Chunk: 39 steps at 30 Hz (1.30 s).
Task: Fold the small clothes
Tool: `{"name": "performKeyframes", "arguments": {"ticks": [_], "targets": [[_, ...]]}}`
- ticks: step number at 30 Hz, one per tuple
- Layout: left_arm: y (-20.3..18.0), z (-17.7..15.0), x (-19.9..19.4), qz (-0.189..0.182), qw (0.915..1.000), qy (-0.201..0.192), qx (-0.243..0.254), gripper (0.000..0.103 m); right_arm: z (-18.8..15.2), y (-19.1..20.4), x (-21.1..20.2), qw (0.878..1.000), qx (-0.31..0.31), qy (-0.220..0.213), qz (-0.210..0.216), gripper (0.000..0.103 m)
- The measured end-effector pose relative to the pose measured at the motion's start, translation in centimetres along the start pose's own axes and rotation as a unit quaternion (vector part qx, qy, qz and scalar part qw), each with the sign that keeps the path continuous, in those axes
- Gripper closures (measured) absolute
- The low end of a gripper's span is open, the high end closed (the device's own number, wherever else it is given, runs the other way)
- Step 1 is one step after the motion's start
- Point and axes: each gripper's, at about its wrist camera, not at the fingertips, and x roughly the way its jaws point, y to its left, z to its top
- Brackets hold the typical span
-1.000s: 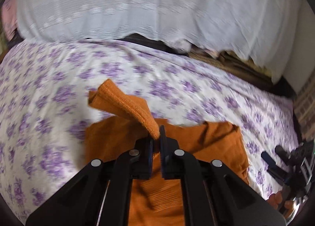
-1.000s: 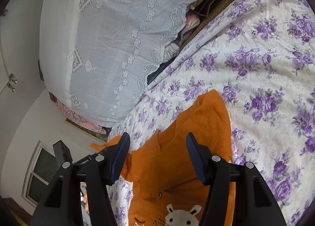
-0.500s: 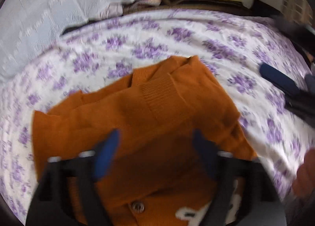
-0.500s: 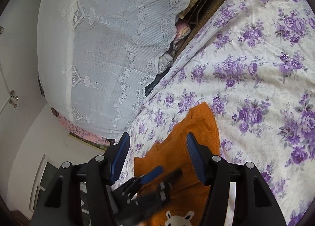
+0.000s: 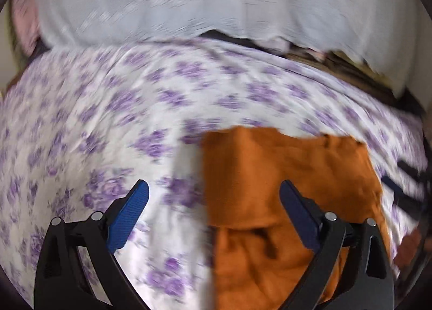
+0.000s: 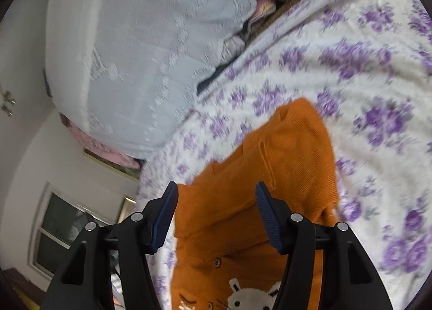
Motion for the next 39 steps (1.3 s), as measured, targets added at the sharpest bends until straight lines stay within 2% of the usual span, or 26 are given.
{"name": "performKeyframes", "arguments": {"ticks": [4, 6, 8, 10, 12, 14, 17, 20, 25, 26, 27, 29, 32, 33, 35, 36, 37, 39], "targets": [[1.7, 0.3, 2.7, 0.009, 0.9996, 0.018, -0.021, 0.008, 0.4, -0.3, 2.9, 0.998, -0.001, 0.019, -0.064, 0.056], [2.0, 0.1, 4.0, 0.015, 0.9992, 0.029, -0.022, 0.008, 0.6, -0.6, 3.8, 0.996, -0.002, 0.02, -0.084, 0.065], [2.7, -0.2, 5.2, 0.017, 0.9988, 0.038, -0.027, 0.008, 0.6, -0.8, 4.1, 0.996, -0.003, 0.019, -0.092, 0.068], [3.4, -0.3, 5.8, 0.016, 0.9981, 0.047, -0.036, 0.008, 0.6, -0.9, 2.7, 0.997, 0.006, -0.01, -0.079, 0.067], [3.9, -0.2, 6.0, 0.007, 0.9976, 0.049, -0.048, 0.008, 0.9, -0.8, 1.4, 0.995, -0.006, -0.034, -0.097, 0.065], [3.9, -0.1, 6.1, 0.005, 0.9975, 0.049, -0.05, 0.008, 1.2, -1.3, 2.0, 0.995, -0.009, -0.017, -0.102, 0.065], [3.1, -0.1, 6.7, 0.02, 0.9981, 0.05, -0.031, 0.008, 0.9, -2.6, 3.1, 0.995, 0.016, -0.006, -0.1, 0.064], [2.2, -0.4, 7.3, 0.04, 0.9978, 0.053, -0.008, 0.008, 1.0, -1.7, 4.2, 0.993, -0.018, 0.001, -0.118, 0.064], [2.0, -0.5, 7.7, 0.05, 0.9973, 0.054, 0.001, 0.008, 0.2, 0.1, 4.7, 0.993, -0.061, 0.009, -0.097, 0.064], [2.0, -0.5, 7.8, 0.048, 0.9974, 0.054, -0.002, 0.008, 0.1, 0.5, 4.8, 0.993, -0.072, 0.009, -0.091, 0.075], [2.1, -0.5, 7.8, 0.047, 0.9974, 0.055, -0.003, 0.008, 0.0, 0.7, 4.7, 0.994, -0.079, 0.008, -0.078, 0.097], [2.2, -0.6, 7.7, 0.046, 0.9975, 0.054, -0.004, 0.008, 0.1, 1.2, 3.3, 0.994, -0.084, -0.024, -0.068, 0.097], [2.3, -0.6, 7.2, 0.038, 0.9981, 0.048, -0.009, 0.008, 0.8, 1.5, 0.6, 0.988, -0.105, -0.067, -0.091, 0.097], [2.3, -0.5, 7.0, 0.032, 0.9985, 0.044, -0.012, 0.007, 1.0, 0.9, 0.4, 0.988, -0.1, -0.065, -0.101, 0.096], [2.2, -0.4, 6.7, 0.031, 0.9986, 0.042, -0.014, 0.007, 1.0, -1.2, 1.4, 0.989, -0.077, -0.02, -0.127, 0.088], [2.0, -0.4, 6.5, 0.041, 0.9983, 0.04, -0.009, 0.007, 0.9, -2.0, 1.9, 0.989, -0.062, -0.002, -0.135, 0.089], [1.7, -0.4, 6.3, 0.047, 0.9982, 0.038, -0.005, 0.008, 0.9, -2.8, 1.6, 0.992, -0.036, -0.009, -0.12, 0.088], [1.0, -0.1, 4.9, 0.045, 0.9988, 0.021, 0.005, 0.008, 1.5, -2.4, -0.1, 0.993, -0.02, -0.046, -0.111, 0.079]]}}
